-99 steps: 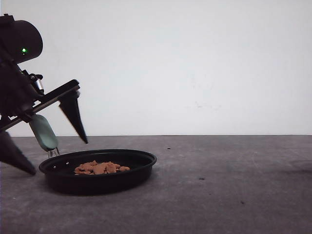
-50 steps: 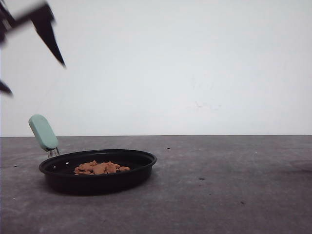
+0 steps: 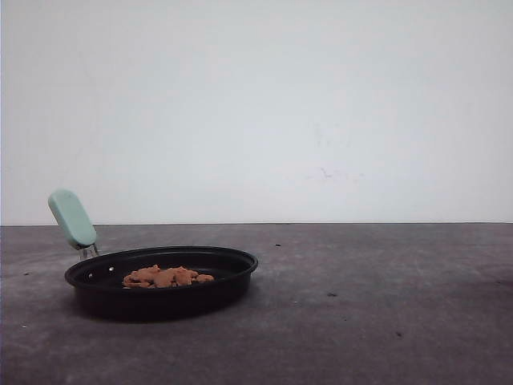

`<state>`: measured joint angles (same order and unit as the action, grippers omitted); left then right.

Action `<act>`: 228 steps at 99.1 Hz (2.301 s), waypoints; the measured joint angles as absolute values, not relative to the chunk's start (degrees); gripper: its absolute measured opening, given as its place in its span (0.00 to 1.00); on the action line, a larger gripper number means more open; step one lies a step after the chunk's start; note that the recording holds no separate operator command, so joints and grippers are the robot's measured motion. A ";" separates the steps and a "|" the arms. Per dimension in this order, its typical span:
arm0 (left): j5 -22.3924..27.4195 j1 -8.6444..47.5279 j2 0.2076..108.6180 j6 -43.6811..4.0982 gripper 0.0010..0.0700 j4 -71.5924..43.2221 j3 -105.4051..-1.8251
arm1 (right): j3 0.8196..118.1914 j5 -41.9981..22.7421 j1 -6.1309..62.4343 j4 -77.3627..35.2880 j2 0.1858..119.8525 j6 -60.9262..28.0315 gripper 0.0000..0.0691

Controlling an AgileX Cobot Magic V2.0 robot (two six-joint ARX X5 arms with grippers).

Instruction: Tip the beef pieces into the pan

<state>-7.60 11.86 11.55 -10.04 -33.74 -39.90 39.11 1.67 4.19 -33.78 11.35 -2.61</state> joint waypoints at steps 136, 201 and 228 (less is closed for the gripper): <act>-10.61 11.86 2.02 -9.41 0.03 -45.06 -36.95 | 31.90 -12.99 4.54 -34.48 0.19 -2.15 0.02; -10.61 11.86 2.13 -9.41 0.03 -45.12 -36.95 | 2.92 3.68 -0.10 -15.53 0.34 1.41 0.02; -10.61 11.86 2.13 -9.41 0.03 -45.17 -36.95 | 2.83 3.03 -0.05 -15.51 0.25 1.28 0.02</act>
